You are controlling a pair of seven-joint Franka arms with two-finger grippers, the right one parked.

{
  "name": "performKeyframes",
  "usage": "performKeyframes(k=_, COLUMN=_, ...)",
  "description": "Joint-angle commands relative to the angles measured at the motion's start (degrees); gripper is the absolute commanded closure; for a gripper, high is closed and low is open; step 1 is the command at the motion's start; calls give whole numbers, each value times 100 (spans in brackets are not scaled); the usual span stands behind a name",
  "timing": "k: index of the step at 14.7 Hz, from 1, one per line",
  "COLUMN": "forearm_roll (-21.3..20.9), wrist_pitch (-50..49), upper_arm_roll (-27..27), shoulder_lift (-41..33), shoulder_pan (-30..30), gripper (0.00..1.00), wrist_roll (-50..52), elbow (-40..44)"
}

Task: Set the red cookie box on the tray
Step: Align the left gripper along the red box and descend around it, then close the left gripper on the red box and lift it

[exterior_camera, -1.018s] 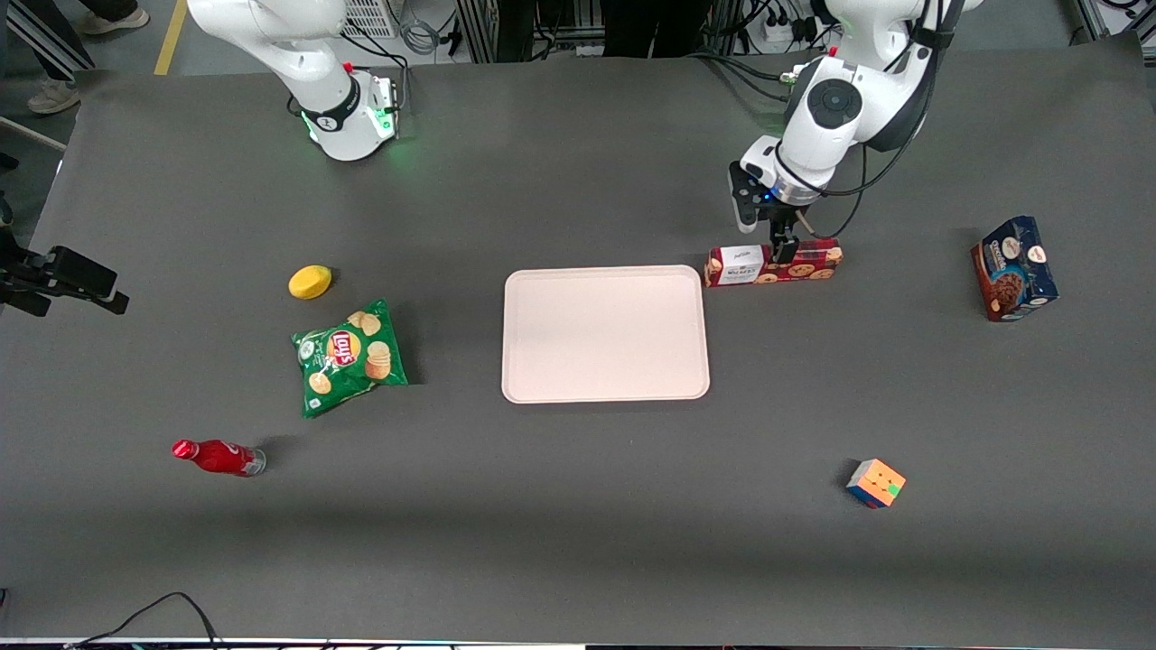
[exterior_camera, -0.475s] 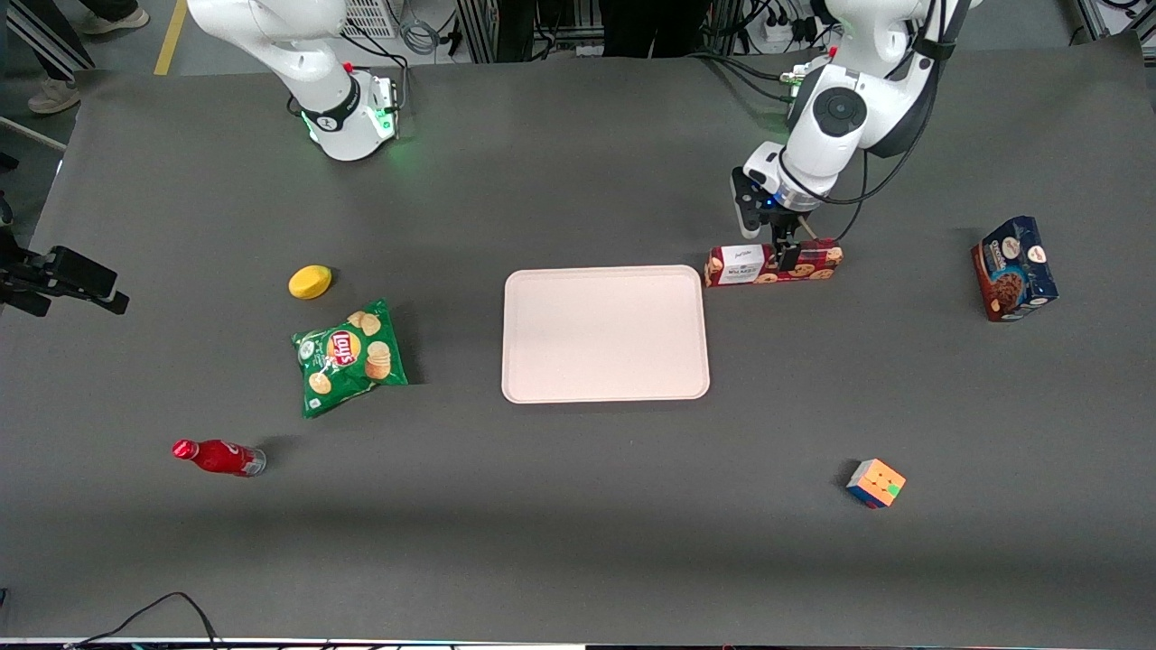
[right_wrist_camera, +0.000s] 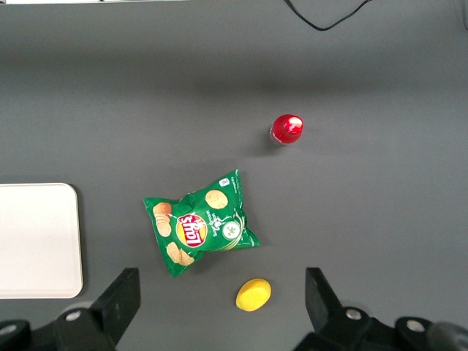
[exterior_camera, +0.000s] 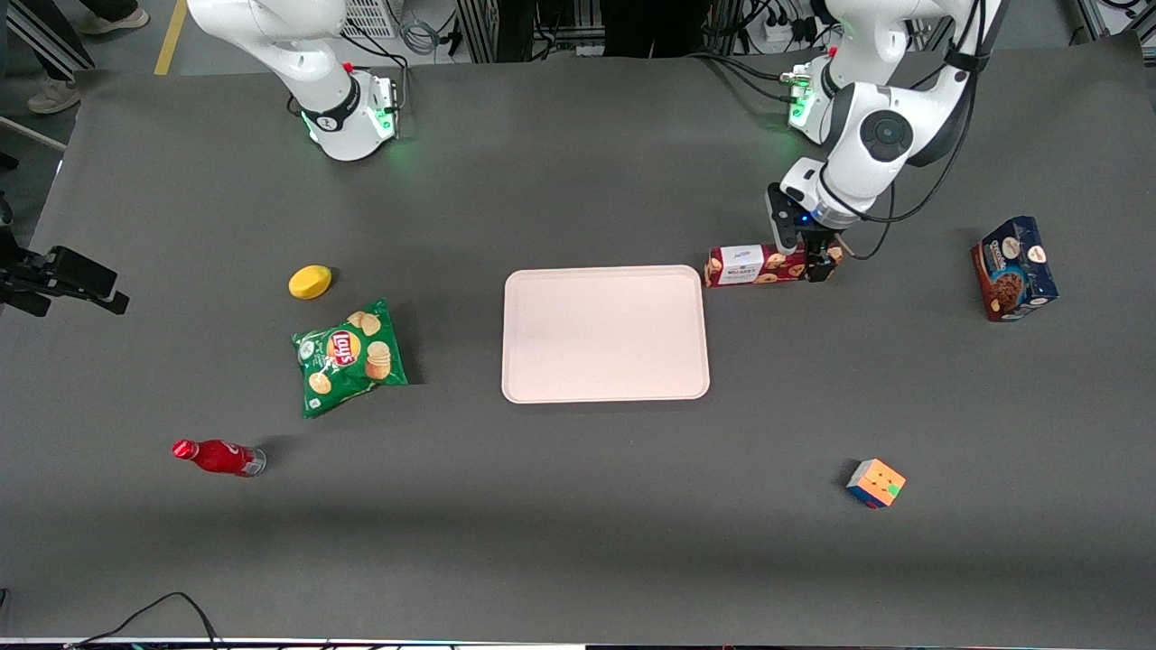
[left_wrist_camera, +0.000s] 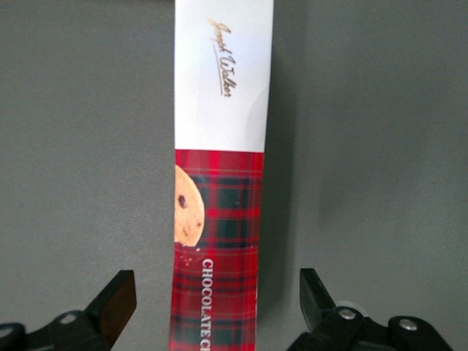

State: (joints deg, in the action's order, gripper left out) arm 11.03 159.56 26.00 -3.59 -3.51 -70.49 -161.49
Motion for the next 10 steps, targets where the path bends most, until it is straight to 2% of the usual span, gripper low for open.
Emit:
performKeyframes(k=1, forearm_roll=92, wrist_pitch=207, upper_arm_roll=45, shoulder_lift=-36, shoulder_pan=61, gripper=0, wrist_roll=-97, elbow=-173)
performKeyframes(k=8, forearm_roll=153, wrist_pitch=374, upper_arm_roll=291, shoulder_lift=183, shoulder_pan=219, gripper=0, wrist_roll=8, elbow=-120)
performKeyframes(k=10, forearm_roll=153, wrist_pitch=601, upper_arm_roll=309, shoulder_lift=367, shoulder_pan=219, gripper=3, wrist_roll=79, elbow=-120)
